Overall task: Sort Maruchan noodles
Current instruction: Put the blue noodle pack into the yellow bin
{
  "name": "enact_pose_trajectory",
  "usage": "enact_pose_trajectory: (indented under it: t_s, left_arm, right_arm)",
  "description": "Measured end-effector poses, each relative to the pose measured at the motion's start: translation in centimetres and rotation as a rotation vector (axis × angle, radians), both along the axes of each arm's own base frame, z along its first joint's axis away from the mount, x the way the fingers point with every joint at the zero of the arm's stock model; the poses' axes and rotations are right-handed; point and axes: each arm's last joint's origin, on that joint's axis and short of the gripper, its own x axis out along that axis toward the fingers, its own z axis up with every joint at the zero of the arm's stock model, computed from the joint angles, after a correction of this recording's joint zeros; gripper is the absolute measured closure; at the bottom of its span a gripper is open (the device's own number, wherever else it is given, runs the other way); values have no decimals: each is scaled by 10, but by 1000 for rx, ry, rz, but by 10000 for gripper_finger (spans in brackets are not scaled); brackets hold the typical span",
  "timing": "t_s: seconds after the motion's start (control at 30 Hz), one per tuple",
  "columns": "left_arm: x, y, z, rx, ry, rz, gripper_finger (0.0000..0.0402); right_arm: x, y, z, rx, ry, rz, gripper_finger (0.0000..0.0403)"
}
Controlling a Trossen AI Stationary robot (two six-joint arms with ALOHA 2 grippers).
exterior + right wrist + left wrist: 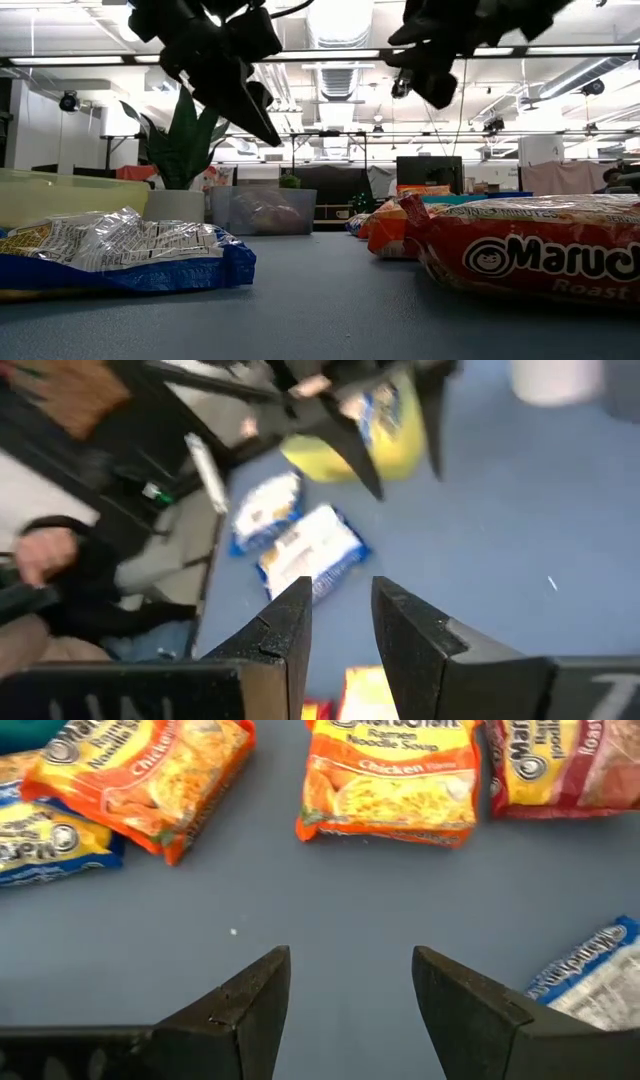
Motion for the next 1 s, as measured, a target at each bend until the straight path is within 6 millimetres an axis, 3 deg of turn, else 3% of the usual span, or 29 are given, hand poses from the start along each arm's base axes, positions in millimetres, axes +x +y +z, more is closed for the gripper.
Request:
enact_pose_trajectory:
  t_s: [0.27,0.5,0.73,1.0]
  left_arm:
    - [-1,-21,1,-19,-7,-49,208]
    - [4,-29,-2,-14,-36,-82,208]
    - [3,-29,-3,-12,-22,-82,208]
    - [2,-29,-4,-16,-11,-78,208]
  right_arm:
    - [-12,23,5,56,340,-39,308]
    - [-26,33,-18,209,580,-139,308]
    - [-34,35,-39,236,663,-199,308]
    - [-34,29,-42,87,613,-351,307]
